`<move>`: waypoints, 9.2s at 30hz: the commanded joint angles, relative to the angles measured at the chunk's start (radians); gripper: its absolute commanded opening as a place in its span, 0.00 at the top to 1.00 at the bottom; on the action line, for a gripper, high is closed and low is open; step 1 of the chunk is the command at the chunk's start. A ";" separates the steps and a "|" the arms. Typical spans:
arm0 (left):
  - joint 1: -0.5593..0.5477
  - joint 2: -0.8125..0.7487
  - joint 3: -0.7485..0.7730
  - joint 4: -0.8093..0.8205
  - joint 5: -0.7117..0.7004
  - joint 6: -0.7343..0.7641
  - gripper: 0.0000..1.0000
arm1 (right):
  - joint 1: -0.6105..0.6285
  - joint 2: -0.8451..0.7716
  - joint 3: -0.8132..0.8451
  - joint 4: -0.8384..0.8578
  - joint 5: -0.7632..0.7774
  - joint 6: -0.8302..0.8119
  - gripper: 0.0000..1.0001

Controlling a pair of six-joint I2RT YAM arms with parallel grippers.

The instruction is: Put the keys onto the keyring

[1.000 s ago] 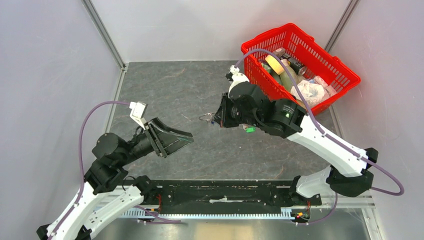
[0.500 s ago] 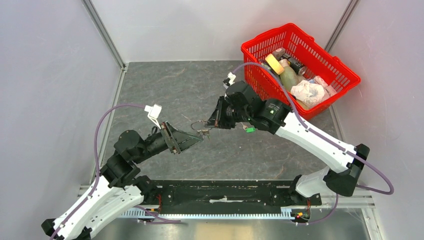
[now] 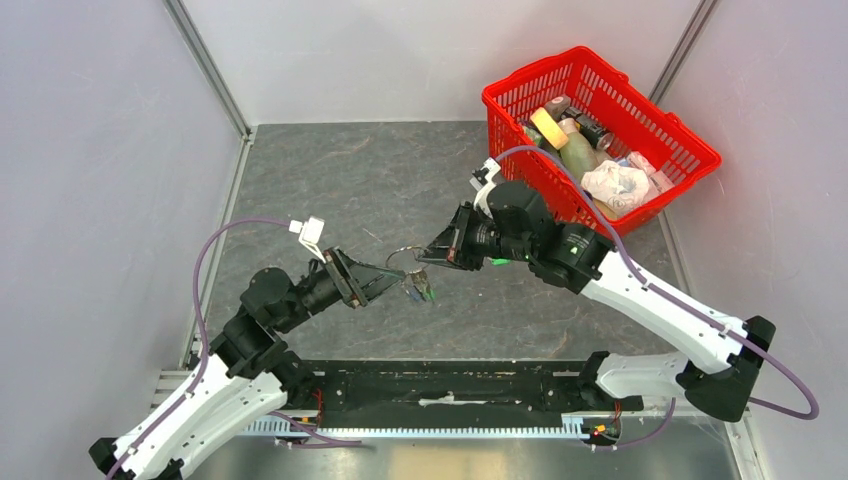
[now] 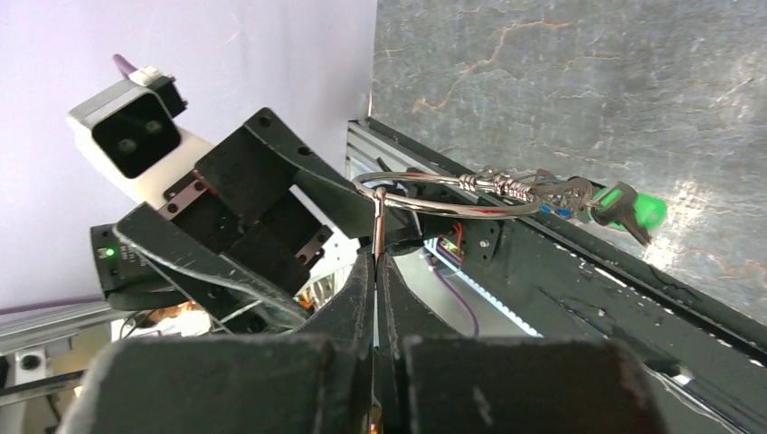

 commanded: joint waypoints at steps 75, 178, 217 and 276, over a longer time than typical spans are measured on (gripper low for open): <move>0.001 0.146 -0.140 0.439 -0.121 -0.424 0.83 | 0.012 -0.115 -0.284 0.463 -0.062 0.081 1.00; 0.060 0.138 -0.128 0.256 0.323 -0.576 0.98 | 0.632 -0.071 -0.047 0.005 0.467 -2.172 0.70; 0.066 0.119 -0.138 0.289 0.351 -0.591 0.98 | 0.599 -0.024 0.017 -0.040 0.431 -2.152 1.00; 0.071 0.143 0.264 -0.108 0.106 0.496 0.32 | 0.278 0.103 0.513 -0.287 0.490 -0.632 1.00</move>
